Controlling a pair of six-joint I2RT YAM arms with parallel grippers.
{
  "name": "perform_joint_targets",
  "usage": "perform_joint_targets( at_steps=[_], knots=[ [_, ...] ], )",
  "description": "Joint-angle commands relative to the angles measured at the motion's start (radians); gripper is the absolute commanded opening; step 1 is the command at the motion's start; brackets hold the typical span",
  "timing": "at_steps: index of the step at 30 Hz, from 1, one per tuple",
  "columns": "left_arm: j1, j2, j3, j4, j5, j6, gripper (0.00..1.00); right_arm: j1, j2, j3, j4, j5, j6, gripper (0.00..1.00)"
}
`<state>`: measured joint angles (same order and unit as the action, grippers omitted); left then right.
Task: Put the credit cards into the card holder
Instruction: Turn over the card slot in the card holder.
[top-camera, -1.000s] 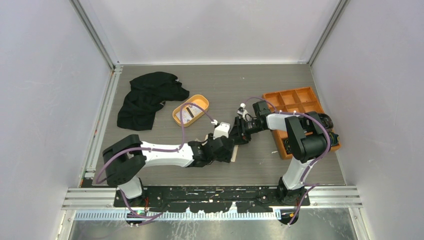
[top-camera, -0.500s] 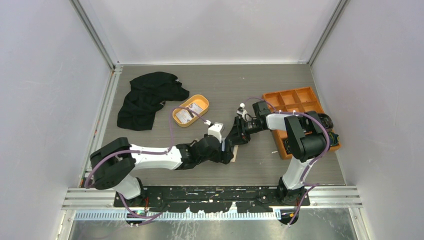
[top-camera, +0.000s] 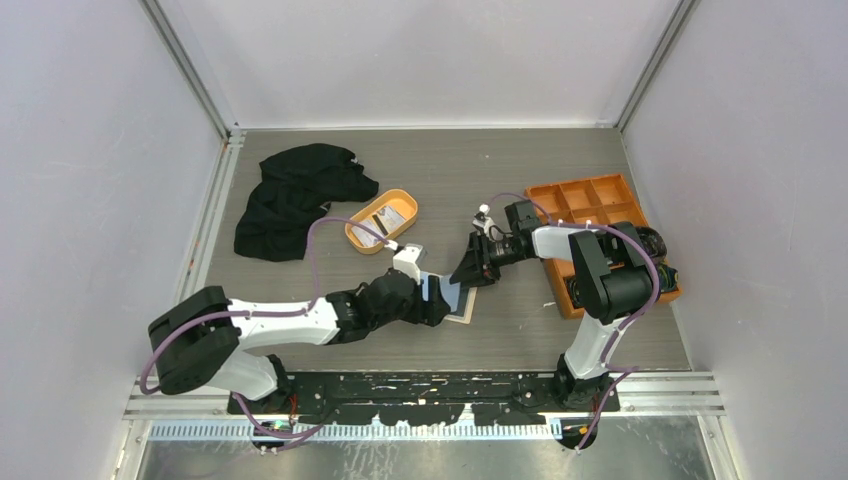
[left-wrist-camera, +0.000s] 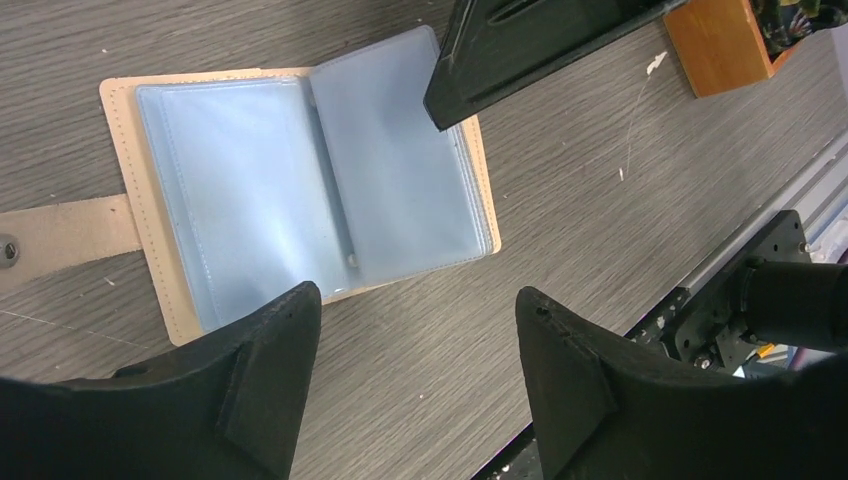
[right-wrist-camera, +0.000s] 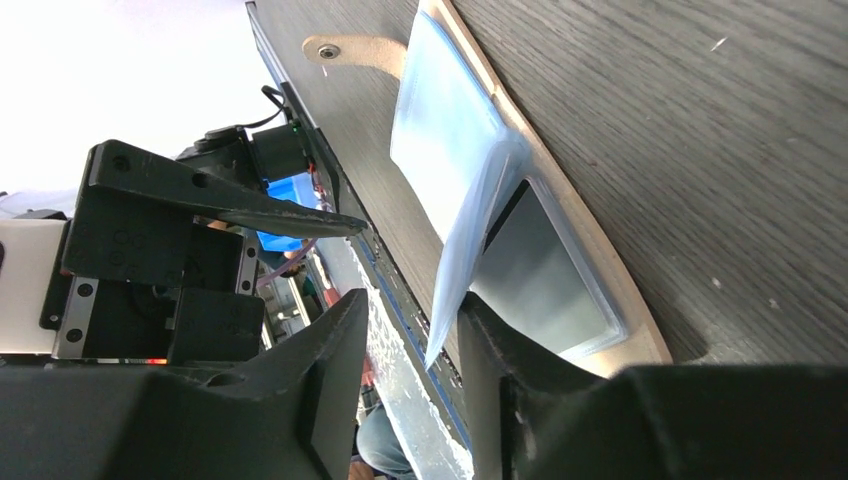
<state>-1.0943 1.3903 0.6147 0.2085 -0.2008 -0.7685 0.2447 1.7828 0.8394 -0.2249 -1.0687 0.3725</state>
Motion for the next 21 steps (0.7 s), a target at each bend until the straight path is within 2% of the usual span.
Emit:
perform_joint_targets(
  at_steps=[1, 4, 8, 12, 14, 17, 21],
  knots=[
    [-0.001, 0.032, 0.031, 0.032, 0.001, 0.033, 0.71, -0.002, -0.015, 0.033, -0.002, -0.015, -0.013, 0.41],
    [0.000, 0.064, 0.061, 0.026, 0.002, 0.037, 0.72, -0.003, -0.014, 0.036, -0.007, -0.002, -0.013, 0.35],
    [0.002, 0.100, 0.103, -0.022, -0.026, 0.040, 0.71, -0.002, -0.019, 0.040, -0.011, 0.010, -0.014, 0.34],
    [0.004, 0.115, 0.129, -0.069, -0.019, 0.060, 0.60, -0.004, -0.014, 0.041, -0.015, 0.015, -0.015, 0.34],
    [0.004, 0.091, 0.121, -0.087, -0.003, 0.076, 0.59, -0.004, -0.013, 0.043, -0.017, 0.016, -0.015, 0.34],
    [0.004, 0.031, 0.130, -0.190, 0.039, 0.169, 0.60, -0.003, -0.014, 0.043, -0.018, 0.016, -0.015, 0.34],
    [0.004, -0.045, 0.224, -0.442, 0.027, 0.376, 0.62, -0.002, -0.010, 0.047, -0.018, 0.015, -0.016, 0.34]
  ],
)
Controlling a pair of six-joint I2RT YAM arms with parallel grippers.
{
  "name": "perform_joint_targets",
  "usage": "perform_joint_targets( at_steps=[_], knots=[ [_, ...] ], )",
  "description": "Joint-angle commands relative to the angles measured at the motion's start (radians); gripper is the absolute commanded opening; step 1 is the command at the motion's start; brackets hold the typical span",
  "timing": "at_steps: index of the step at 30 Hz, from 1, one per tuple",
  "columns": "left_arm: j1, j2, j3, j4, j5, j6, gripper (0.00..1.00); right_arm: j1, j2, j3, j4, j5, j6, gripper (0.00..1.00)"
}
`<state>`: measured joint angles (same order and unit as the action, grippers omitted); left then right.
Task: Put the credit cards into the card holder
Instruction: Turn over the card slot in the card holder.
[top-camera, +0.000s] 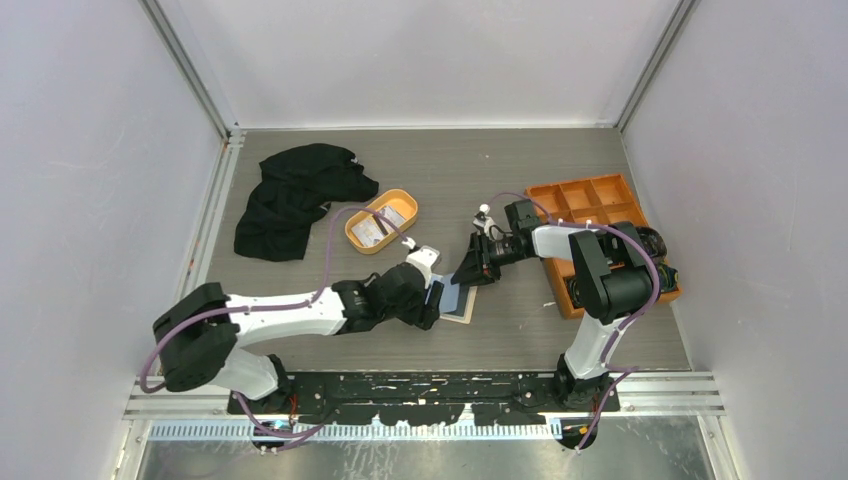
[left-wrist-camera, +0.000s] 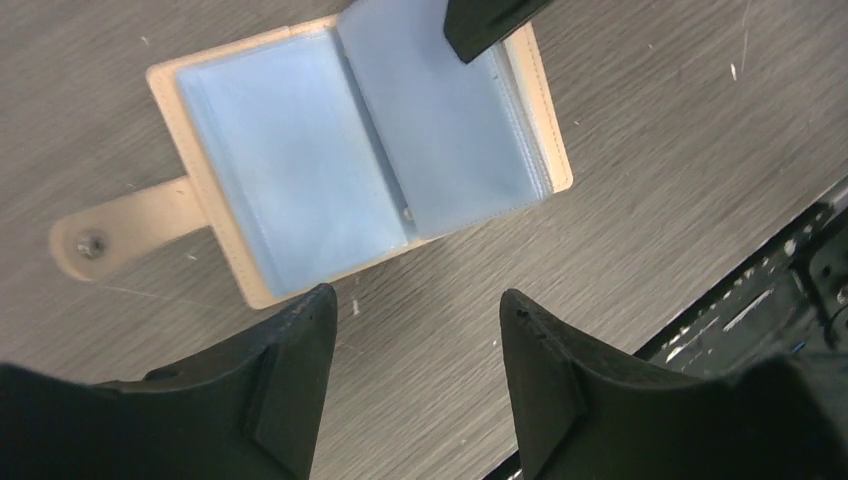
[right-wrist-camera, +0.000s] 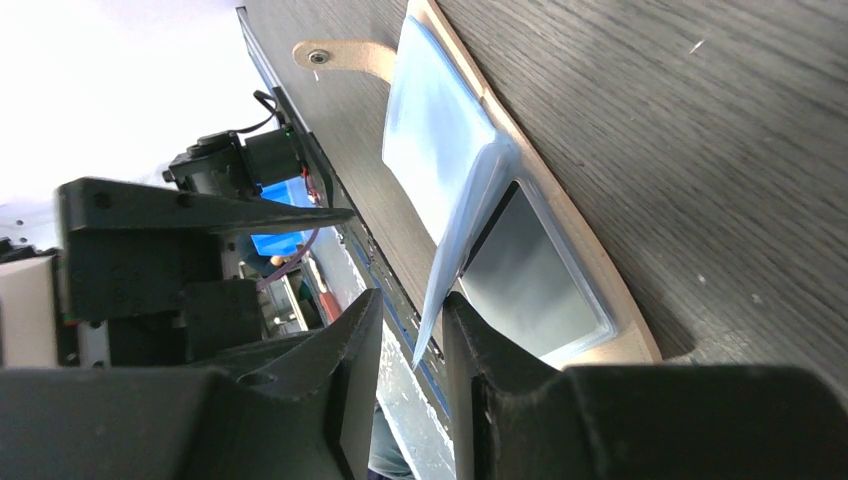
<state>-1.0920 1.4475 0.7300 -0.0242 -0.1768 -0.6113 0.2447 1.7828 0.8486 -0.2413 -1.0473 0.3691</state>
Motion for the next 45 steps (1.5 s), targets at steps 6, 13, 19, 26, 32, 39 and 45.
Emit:
perform_joint_targets(
  at_steps=[6, 13, 19, 26, 32, 39, 45],
  knots=[
    [0.002, -0.205, 0.080, -0.193, -0.012, 0.594, 0.66, -0.001, -0.010, 0.048, -0.010, -0.014, -0.022, 0.35],
    [0.002, -0.270, -0.232, 0.312, 0.072, 0.899, 0.72, -0.001, -0.018, 0.054, -0.010, -0.025, -0.020, 0.36],
    [0.002, -0.132, -0.257, 0.476, 0.159, 0.915, 0.69, 0.004, -0.007, 0.055, -0.001, -0.025, -0.012, 0.36],
    [0.001, 0.040, -0.255, 0.736, 0.166, 0.935, 0.66, 0.004, -0.003, 0.058, 0.000, -0.026, -0.012, 0.36],
    [-0.005, 0.110, -0.241, 0.785, 0.200, 0.924, 0.64, 0.004, 0.000, 0.061, -0.004, -0.029, -0.012, 0.37],
    [-0.009, 0.117, -0.248, 0.823, 0.152, 0.920, 0.62, 0.009, 0.011, 0.061, -0.004, -0.026, -0.013, 0.37],
    [-0.008, 0.119, -0.255, 0.830, 0.139, 0.903, 0.52, 0.011, 0.007, 0.061, -0.005, -0.026, -0.012, 0.37]
  ],
)
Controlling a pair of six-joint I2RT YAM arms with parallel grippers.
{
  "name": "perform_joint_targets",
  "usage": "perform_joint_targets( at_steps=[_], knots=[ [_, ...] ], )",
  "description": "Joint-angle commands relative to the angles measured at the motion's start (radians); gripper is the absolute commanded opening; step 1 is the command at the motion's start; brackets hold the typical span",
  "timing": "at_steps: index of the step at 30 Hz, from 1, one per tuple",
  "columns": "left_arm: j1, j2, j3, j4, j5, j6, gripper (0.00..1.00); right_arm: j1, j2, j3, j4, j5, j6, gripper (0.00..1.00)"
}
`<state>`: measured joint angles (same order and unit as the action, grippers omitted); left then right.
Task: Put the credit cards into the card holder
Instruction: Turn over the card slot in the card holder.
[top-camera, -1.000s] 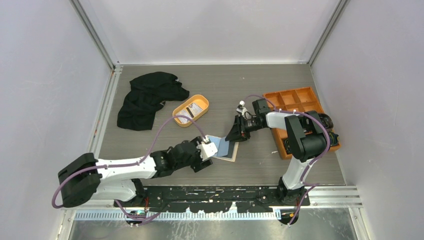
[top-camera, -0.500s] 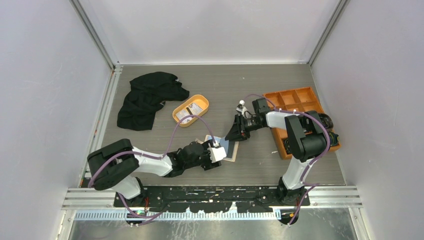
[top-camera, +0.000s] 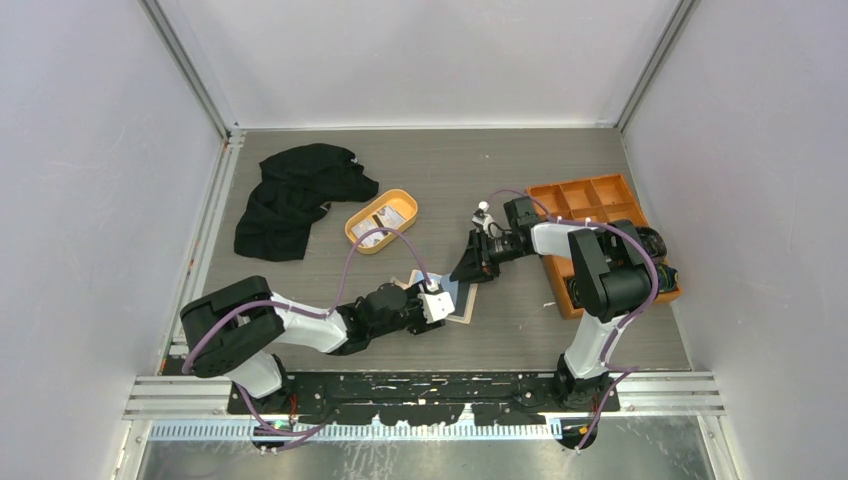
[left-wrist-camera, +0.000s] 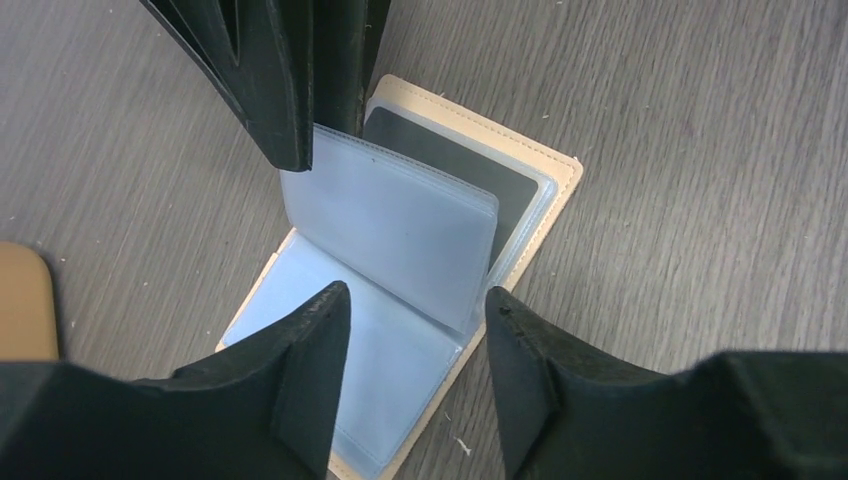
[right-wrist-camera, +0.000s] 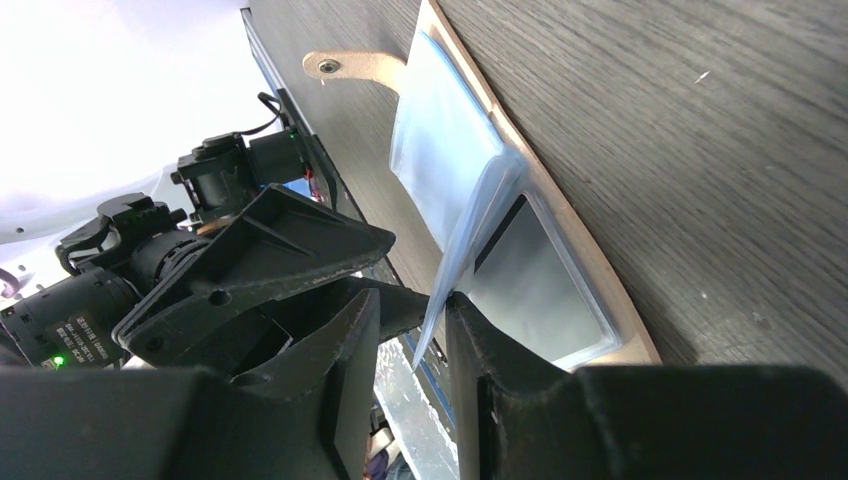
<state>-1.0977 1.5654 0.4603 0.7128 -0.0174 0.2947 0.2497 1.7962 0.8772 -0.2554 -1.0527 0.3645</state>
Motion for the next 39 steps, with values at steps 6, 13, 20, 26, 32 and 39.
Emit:
perform_joint_targets(
  at_steps=[6, 13, 20, 26, 32, 39],
  knots=[
    [-0.002, 0.003, 0.012, 0.102, -0.005, -0.022, 0.50, 0.006, -0.009, 0.034, 0.009, -0.024, -0.006, 0.37],
    [-0.002, 0.024, 0.010, 0.122, 0.013, -0.030, 0.50, 0.007, -0.006, 0.034, 0.010, -0.026, -0.004, 0.37],
    [-0.003, 0.063, 0.016, 0.153, 0.013, -0.041, 0.45, 0.008, -0.006, 0.032, 0.010, -0.026, -0.004, 0.37],
    [-0.003, 0.065, 0.012, 0.161, 0.002, -0.056, 0.31, 0.008, -0.003, 0.032, 0.010, -0.024, -0.006, 0.37],
    [-0.002, 0.068, 0.002, 0.178, 0.008, -0.077, 0.18, 0.008, -0.004, 0.032, 0.009, -0.024, -0.006, 0.38],
    [-0.003, 0.072, -0.022, 0.214, 0.005, -0.093, 0.17, 0.008, -0.004, 0.034, 0.007, -0.026, -0.006, 0.42]
  ],
)
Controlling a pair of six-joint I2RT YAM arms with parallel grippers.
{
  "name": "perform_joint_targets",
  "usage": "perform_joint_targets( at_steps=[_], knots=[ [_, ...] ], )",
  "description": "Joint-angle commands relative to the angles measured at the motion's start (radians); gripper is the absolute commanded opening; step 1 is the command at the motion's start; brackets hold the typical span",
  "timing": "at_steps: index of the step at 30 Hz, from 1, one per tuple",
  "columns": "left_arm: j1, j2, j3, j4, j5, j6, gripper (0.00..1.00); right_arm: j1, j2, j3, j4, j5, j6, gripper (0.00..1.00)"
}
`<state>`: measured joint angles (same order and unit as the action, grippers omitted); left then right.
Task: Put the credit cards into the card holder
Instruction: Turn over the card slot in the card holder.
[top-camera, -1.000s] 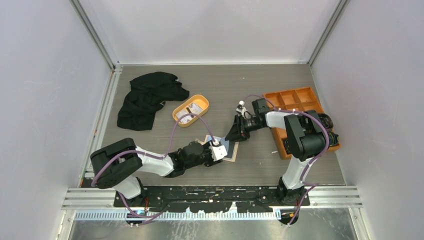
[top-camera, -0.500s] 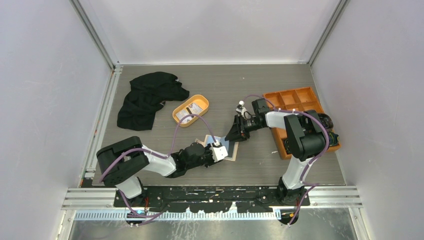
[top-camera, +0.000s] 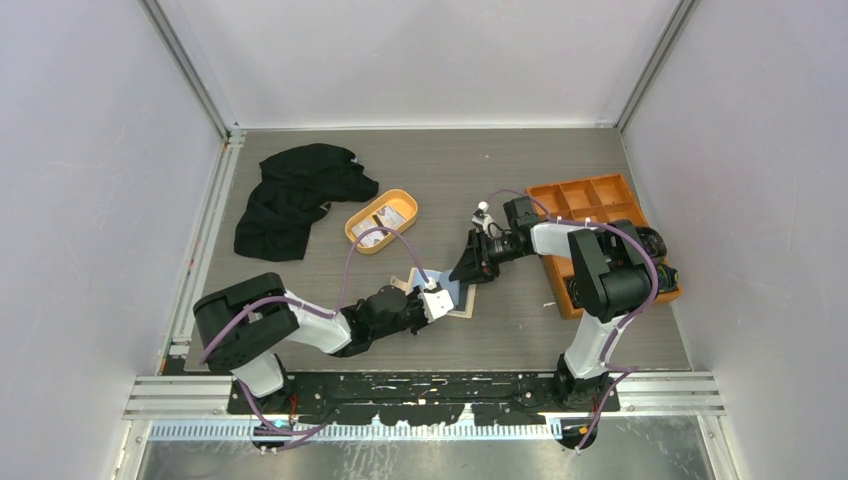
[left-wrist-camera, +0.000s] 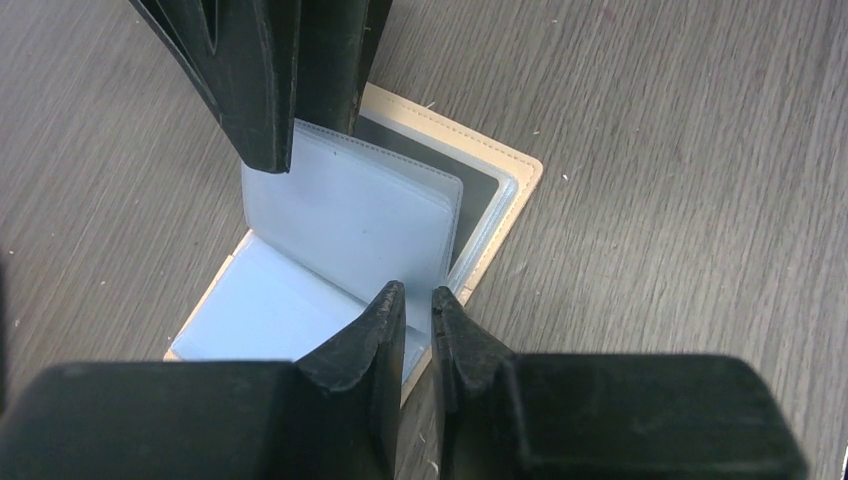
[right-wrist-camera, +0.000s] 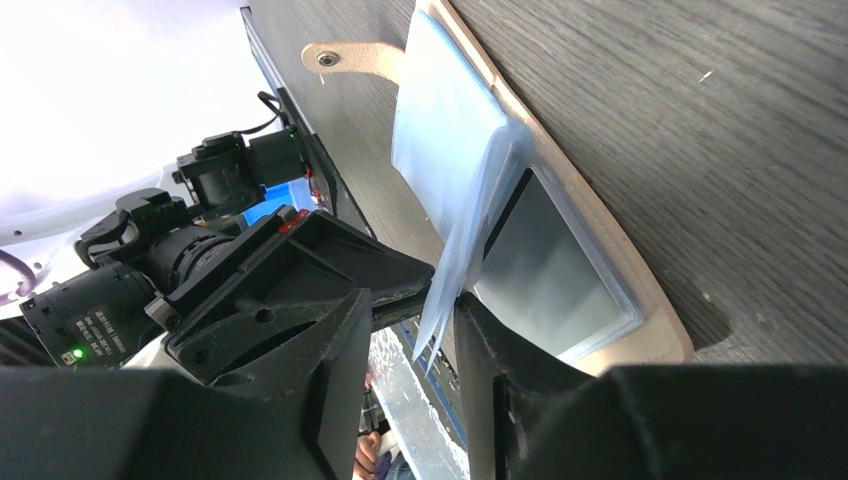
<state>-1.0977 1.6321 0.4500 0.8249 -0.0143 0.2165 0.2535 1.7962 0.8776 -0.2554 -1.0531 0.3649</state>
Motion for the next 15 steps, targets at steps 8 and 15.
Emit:
perform_joint_targets(
  at_steps=[8, 15],
  knots=[
    [-0.002, 0.019, -0.021, 0.117, -0.061, -0.058, 0.06, 0.004, -0.009, 0.034, 0.006, -0.037, -0.007, 0.48],
    [-0.001, 0.053, -0.071, 0.224, -0.118, -0.146, 0.00, 0.004, -0.006, 0.032, 0.012, -0.043, -0.004, 0.51]
  ],
)
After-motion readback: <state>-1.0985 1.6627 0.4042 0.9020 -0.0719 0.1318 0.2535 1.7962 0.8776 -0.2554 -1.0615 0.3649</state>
